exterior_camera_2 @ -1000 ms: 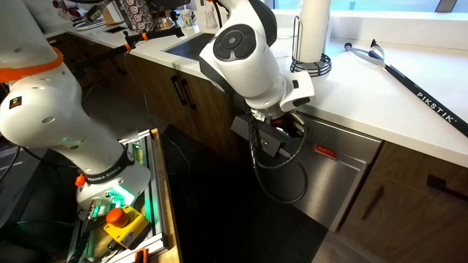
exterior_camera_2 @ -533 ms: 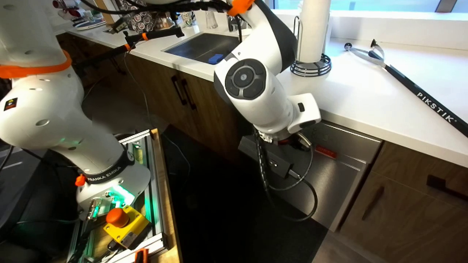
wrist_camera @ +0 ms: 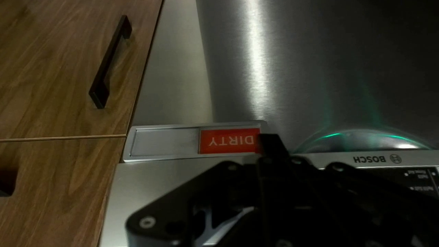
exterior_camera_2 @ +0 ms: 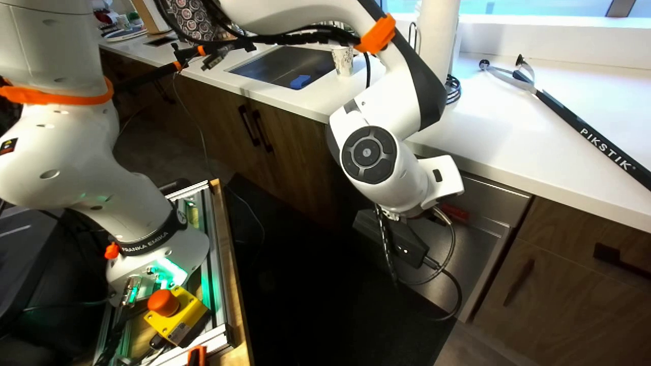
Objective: Press a button on the washing machine control pad
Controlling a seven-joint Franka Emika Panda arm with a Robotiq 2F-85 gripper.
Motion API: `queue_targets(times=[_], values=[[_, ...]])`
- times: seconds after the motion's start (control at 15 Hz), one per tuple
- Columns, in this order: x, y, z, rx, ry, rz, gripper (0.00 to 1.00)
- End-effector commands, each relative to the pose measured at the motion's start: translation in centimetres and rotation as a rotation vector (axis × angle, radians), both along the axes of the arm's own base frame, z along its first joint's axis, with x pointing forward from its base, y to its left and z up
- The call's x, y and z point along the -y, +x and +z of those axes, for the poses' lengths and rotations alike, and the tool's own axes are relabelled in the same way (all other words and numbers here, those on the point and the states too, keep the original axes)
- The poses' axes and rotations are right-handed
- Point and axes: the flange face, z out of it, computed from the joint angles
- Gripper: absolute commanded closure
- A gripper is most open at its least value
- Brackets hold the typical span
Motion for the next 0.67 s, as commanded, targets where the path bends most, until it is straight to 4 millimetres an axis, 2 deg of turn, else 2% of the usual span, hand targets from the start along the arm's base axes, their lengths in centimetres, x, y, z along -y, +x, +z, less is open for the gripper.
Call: queue_targets(times=[0.0, 0.27, 0.33, 0.6], values=[[0.9, 2.2, -2.2, 0.071, 0.027, -0.005, 1.00], [1.0, 3.5, -3.3, 0.103, 0.092, -0.024, 1.00], [0.6, 2.9, -2.3, 0.070, 0.058, -0.018, 1.00], [0.7, 3.0, -2.4, 0.073, 0.064, -0.017, 0.99]])
